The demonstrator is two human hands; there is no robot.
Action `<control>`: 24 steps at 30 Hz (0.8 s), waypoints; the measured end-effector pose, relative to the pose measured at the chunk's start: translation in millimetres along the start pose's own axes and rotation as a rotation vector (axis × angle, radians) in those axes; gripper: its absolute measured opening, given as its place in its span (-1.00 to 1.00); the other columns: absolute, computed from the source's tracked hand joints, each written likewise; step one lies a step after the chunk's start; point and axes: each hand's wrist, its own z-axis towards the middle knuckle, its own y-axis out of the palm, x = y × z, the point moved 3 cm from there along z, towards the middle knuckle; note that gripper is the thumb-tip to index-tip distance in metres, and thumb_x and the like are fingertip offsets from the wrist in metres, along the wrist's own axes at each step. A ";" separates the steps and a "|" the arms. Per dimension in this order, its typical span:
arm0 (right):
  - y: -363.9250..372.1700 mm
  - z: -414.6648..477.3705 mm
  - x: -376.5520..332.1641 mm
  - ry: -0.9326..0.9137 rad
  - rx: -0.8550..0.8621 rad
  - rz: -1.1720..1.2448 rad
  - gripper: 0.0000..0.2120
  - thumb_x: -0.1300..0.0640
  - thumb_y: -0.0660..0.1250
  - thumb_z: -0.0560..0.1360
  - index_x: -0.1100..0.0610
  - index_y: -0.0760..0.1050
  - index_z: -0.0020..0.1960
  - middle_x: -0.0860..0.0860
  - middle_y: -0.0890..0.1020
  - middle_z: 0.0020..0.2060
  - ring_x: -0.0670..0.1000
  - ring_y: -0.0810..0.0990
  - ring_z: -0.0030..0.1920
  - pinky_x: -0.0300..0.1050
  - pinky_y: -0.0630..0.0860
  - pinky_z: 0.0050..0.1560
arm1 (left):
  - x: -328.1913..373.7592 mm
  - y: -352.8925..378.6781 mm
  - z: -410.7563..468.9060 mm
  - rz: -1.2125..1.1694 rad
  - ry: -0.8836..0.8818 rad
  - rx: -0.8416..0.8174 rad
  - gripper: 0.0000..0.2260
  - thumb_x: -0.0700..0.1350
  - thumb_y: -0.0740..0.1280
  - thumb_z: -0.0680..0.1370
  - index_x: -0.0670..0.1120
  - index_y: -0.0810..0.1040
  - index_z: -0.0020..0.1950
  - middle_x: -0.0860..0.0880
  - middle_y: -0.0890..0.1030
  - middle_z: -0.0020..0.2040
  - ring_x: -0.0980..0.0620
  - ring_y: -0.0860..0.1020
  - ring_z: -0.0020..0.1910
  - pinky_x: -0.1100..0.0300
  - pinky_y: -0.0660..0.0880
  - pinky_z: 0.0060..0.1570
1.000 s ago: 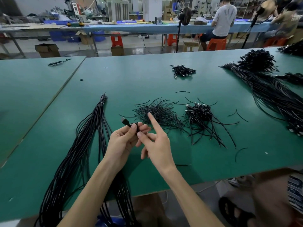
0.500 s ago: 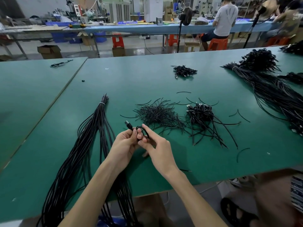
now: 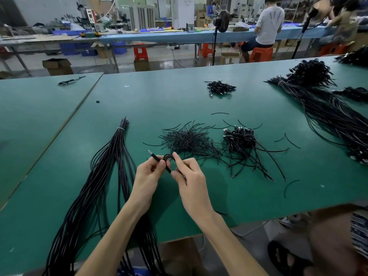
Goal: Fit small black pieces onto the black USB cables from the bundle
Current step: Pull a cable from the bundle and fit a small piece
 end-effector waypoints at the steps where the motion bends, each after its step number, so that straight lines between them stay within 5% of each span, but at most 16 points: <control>1: 1.0 -0.9 0.6 -0.006 -0.013 -0.015 -0.50 0.24 0.30 0.67 0.12 0.32 0.58 -0.02 0.44 -0.01 -0.07 0.46 -0.02 -0.41 0.39 0.12 | 0.0 -0.8 -0.4 -0.014 -0.019 -0.014 -0.84 -0.07 0.33 0.62 0.01 0.70 -0.07 0.01 0.61 -0.20 0.10 0.47 -0.24 0.27 0.45 -0.16; 4: 2.0 -2.1 2.6 0.009 -0.049 -0.022 -0.52 0.19 0.22 0.71 0.12 0.24 0.61 -0.05 0.39 0.00 -0.15 0.46 -0.04 -0.42 0.38 0.11 | -0.1 -2.0 -0.2 -0.057 -0.050 -0.066 -0.80 0.03 0.37 0.60 -0.06 0.72 -0.02 -0.09 0.54 -0.28 0.02 0.48 -0.28 0.13 0.48 -0.14; 10: 0.3 -0.4 3.8 0.054 -0.112 0.026 -0.56 0.19 0.13 0.74 0.13 0.27 0.60 -0.03 0.40 -0.01 -0.15 0.47 -0.14 -0.38 0.42 0.04 | 1.2 -2.0 1.9 -0.154 -0.047 -0.139 -0.53 0.18 0.57 0.43 -0.23 0.70 -0.01 -0.14 0.55 -0.27 0.02 0.51 -0.30 0.17 0.56 -0.17; 16: -1.0 -0.1 6.1 0.080 -0.135 0.095 -0.50 0.15 0.25 0.70 0.12 0.25 0.61 -0.08 0.41 -0.04 -0.19 0.47 -0.16 -0.38 0.42 0.07 | -2.6 -4.2 0.9 -0.151 -0.051 -0.043 -0.85 -0.09 0.46 0.52 -0.17 0.73 -0.09 -0.16 0.63 -0.24 -0.02 0.58 -0.27 0.14 0.62 -0.12; 24: 6.8 -1.3 11.3 0.127 -0.192 0.005 -0.33 -0.05 0.27 0.68 -0.09 0.02 0.67 -0.15 0.48 0.04 -0.18 0.48 0.10 -0.34 0.41 0.18 | 3.7 -1.6 -2.5 -0.101 -0.056 -0.009 -0.85 -0.08 0.49 0.45 -0.16 0.74 -0.14 -0.17 0.71 -0.16 -0.01 0.63 -0.15 0.20 0.59 -0.06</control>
